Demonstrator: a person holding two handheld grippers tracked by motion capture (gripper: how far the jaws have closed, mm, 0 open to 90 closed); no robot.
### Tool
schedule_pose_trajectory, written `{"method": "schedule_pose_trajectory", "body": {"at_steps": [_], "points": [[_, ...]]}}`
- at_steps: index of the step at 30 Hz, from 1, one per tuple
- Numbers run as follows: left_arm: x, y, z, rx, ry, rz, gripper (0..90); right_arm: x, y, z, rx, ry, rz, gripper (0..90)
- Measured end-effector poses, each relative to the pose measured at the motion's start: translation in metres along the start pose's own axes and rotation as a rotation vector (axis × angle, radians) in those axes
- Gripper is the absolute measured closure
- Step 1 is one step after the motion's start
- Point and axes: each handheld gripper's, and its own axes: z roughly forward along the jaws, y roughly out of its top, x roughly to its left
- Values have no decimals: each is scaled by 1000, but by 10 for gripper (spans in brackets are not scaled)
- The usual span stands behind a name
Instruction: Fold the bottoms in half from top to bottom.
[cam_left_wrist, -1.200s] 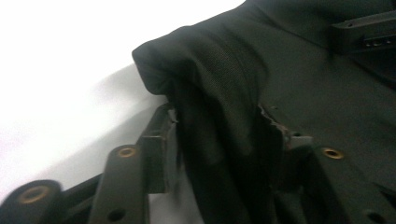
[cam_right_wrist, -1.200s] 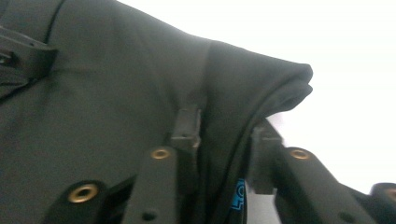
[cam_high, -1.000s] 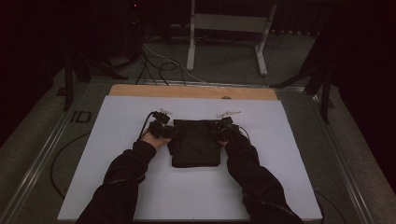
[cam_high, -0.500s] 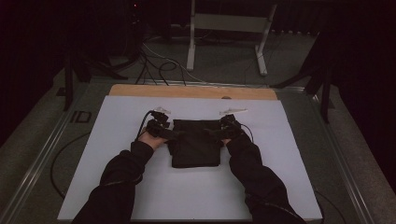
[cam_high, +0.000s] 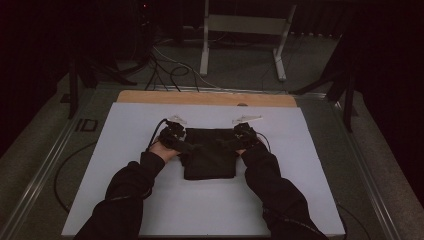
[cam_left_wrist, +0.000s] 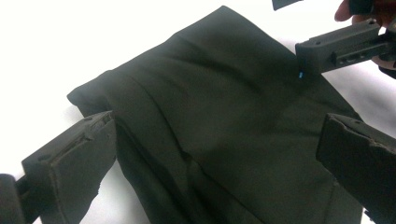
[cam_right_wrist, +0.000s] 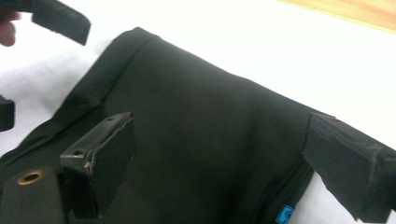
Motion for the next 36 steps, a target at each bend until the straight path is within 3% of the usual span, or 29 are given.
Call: {"method": "schedule_pose_trajectory", "body": {"at_steps": [11,19,23,36], "points": [[-7,2,-6,-13,-9,43,0,5,3,-5,-22,20,-39,91],[-14,2,-14,-45,-39,82,0,7,6,-11,-27,41,-62,91],[-17,0,-17,-53,-48,101,0,8,5,-15,-32,56,-62,91],[-28,-16,-28,-54,-91,143,0,12,-5,-34,-47,89,-126,93]]}}
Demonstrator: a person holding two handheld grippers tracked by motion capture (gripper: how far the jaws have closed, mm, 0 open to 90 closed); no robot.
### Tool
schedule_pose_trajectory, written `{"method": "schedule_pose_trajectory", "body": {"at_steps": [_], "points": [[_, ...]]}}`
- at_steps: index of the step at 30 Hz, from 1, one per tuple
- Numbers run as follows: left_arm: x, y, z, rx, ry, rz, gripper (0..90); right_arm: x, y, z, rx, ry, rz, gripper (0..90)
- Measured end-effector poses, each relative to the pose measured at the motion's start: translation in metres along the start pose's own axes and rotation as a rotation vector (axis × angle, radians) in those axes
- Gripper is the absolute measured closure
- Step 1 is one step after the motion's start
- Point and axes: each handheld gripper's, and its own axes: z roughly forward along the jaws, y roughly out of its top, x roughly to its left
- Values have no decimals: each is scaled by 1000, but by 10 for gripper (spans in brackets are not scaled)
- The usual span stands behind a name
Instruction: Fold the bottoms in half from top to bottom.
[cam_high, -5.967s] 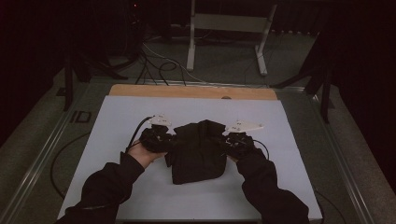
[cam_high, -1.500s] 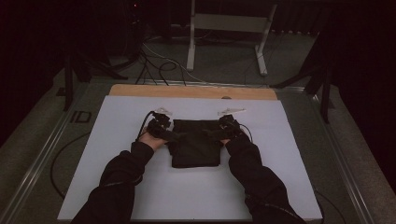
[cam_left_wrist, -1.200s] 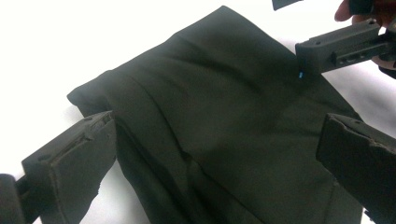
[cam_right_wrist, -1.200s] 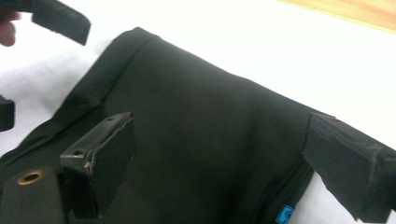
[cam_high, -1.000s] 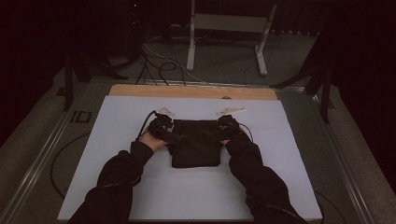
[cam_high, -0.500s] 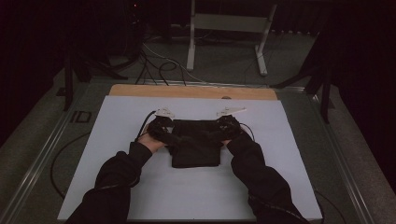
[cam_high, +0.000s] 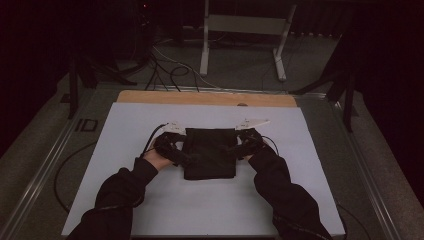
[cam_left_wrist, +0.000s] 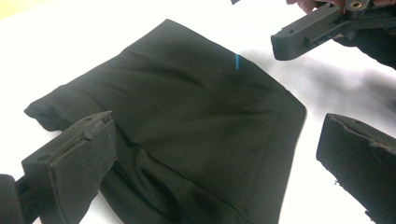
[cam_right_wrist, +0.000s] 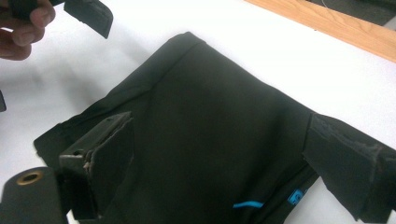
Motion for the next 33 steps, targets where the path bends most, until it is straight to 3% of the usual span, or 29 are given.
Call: {"method": "schedule_pose_trajectory", "body": {"at_steps": [9,24,33], "points": [[-10,-12,-8,-4,-28,9,0,7,-13,-9,3,27,-17,93],[-22,-34,-23,-5,-32,22,0,17,-45,-25,31,47,-24,93],[-30,-58,-35,5,-35,11,0,22,-66,-44,51,40,-42,93]]}}
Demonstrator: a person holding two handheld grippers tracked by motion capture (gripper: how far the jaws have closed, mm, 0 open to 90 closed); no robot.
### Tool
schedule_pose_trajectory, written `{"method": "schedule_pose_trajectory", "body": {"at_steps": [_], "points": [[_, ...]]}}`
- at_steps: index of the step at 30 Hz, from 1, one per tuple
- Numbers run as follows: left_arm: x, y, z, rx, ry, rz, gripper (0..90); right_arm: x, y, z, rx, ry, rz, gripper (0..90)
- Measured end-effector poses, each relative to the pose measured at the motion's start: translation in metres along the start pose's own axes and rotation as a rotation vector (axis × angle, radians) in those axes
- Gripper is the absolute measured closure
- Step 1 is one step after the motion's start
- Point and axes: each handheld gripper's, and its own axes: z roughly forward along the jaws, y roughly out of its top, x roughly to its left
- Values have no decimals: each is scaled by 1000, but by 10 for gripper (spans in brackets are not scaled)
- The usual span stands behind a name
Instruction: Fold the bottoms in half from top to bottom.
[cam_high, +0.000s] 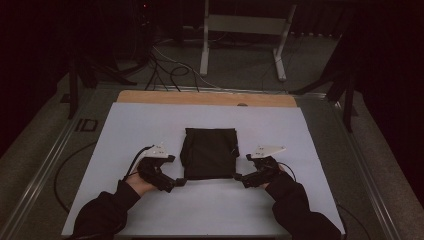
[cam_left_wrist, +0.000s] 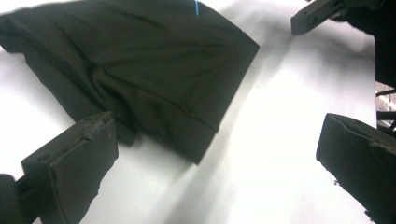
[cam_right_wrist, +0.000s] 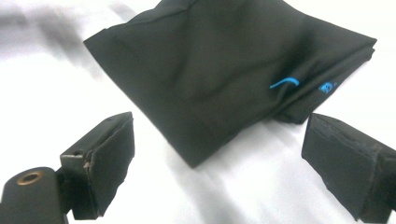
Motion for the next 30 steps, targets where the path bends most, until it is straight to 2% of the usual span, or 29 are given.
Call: {"method": "schedule_pose_trajectory", "body": {"at_steps": [3,7,12,15,16,21,27,28,30], "points": [[-1,-2,-1,2,-2,-2,0,2,-3,-3,-3,0,0,93],[-4,-13,-5,-3,-6,-18,0,4,-8,-9,-4,-1,-4,93],[-7,-27,-13,4,10,-29,0,4,-17,-17,5,-9,-4,93],[-8,-29,-15,1,12,-35,0,4,-20,-19,7,-13,-7,93],[-9,-35,-19,7,26,-38,0,4,-25,-23,4,-19,8,93],[-9,-46,-29,7,24,-67,0,4,-34,-32,13,-42,13,93],[-10,-53,-36,9,34,-84,0,4,-42,-40,10,-53,32,93],[-11,-58,-41,10,49,-95,0,3,-48,-46,12,-66,36,93],[-12,-60,-42,13,55,-93,0,4,-50,-48,15,-70,42,92]]}}
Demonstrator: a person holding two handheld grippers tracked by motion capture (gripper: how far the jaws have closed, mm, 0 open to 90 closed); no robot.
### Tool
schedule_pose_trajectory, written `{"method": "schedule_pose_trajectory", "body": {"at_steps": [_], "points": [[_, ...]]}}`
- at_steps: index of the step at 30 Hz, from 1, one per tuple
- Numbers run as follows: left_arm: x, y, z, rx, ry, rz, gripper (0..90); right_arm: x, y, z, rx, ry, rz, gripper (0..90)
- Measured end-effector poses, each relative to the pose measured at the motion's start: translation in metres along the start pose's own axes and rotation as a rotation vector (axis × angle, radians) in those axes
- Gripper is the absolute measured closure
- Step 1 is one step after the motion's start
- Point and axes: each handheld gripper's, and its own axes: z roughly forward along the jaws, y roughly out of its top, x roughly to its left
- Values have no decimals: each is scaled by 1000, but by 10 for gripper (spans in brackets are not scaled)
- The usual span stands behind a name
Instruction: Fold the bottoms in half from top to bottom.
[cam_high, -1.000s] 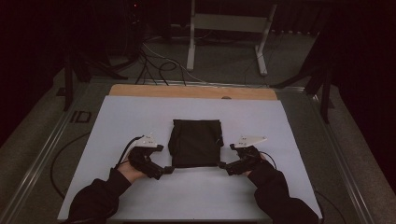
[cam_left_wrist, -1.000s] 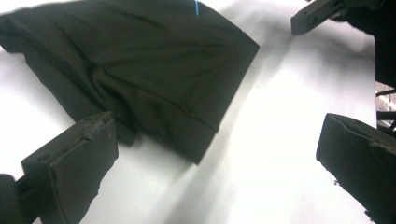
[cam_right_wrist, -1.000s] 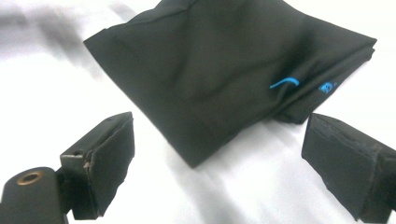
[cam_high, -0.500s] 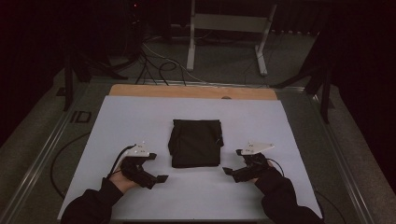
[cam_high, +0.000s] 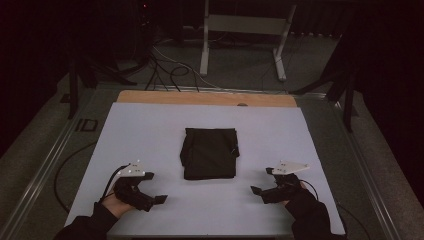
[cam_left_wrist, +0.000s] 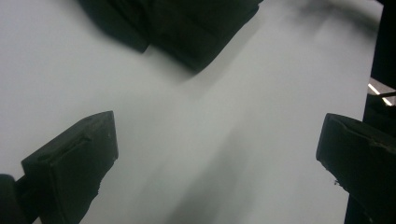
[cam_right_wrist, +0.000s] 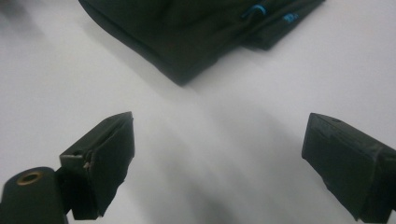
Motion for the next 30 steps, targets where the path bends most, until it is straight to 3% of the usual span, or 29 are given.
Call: {"method": "schedule_pose_trajectory", "body": {"at_steps": [1,18,24,30], "points": [[0,-4,-3,-2,20,-5,0,0,-3,-4,2,-9,9,92],[-3,-23,-23,15,93,-22,0,-5,-32,-31,-7,-59,70,92],[-6,-25,-23,14,95,-22,0,-7,-38,-36,-5,-77,81,92],[-7,-25,-21,5,93,-21,0,-5,-33,-31,-2,-72,55,92]]}}
